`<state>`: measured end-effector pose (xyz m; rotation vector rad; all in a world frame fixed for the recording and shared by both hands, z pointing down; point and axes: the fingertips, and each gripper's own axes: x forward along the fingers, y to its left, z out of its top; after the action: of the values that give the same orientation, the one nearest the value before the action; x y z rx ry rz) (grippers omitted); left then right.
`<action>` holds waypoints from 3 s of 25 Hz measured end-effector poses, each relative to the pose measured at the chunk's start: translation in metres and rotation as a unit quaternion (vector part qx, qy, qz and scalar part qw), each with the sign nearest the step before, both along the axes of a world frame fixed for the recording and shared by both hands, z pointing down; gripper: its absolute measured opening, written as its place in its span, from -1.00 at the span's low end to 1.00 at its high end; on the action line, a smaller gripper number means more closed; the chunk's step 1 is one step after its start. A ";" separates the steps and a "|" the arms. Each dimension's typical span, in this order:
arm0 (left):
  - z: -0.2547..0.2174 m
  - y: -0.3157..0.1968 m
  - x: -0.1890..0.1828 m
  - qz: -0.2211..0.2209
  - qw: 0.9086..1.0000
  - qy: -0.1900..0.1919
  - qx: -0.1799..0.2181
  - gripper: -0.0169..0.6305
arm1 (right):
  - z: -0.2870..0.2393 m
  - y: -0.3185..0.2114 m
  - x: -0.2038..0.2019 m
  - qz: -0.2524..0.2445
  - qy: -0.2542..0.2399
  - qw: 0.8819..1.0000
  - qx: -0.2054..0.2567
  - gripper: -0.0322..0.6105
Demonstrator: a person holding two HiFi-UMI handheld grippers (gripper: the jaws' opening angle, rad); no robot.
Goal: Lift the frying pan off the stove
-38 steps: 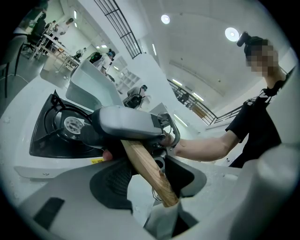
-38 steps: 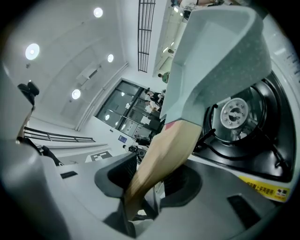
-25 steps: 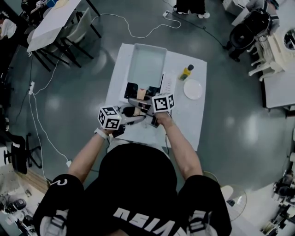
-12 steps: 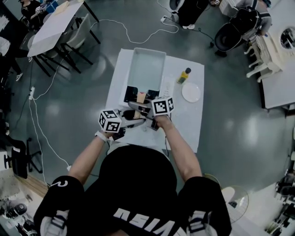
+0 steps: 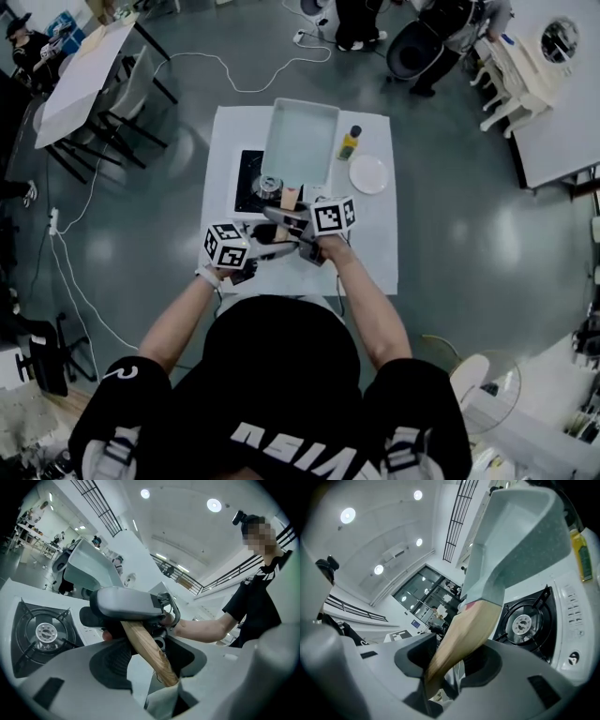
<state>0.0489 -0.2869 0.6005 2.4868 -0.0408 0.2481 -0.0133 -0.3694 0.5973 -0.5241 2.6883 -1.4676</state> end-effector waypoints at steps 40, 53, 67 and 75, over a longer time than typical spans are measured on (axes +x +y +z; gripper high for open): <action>0.006 0.065 0.122 0.195 0.981 -0.007 -0.007 -0.27 | 0.009 0.048 0.158 0.195 -0.007 0.981 -0.008 -0.43; 0.009 0.069 0.125 0.197 0.980 -0.011 -0.003 -0.27 | 0.010 0.052 0.162 0.199 -0.011 0.980 -0.007 -0.43; 0.008 0.077 0.127 0.195 0.981 -0.013 -0.004 -0.27 | 0.009 0.059 0.164 0.197 -0.011 0.980 -0.010 -0.43; 0.008 0.078 0.128 0.196 0.980 -0.014 -0.003 -0.27 | 0.010 0.061 0.166 0.197 -0.009 0.980 -0.008 -0.43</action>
<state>0.1773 -0.2087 0.6086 2.4670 0.4414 0.4464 0.1523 -0.3086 0.6070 -0.9714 2.3740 -1.3705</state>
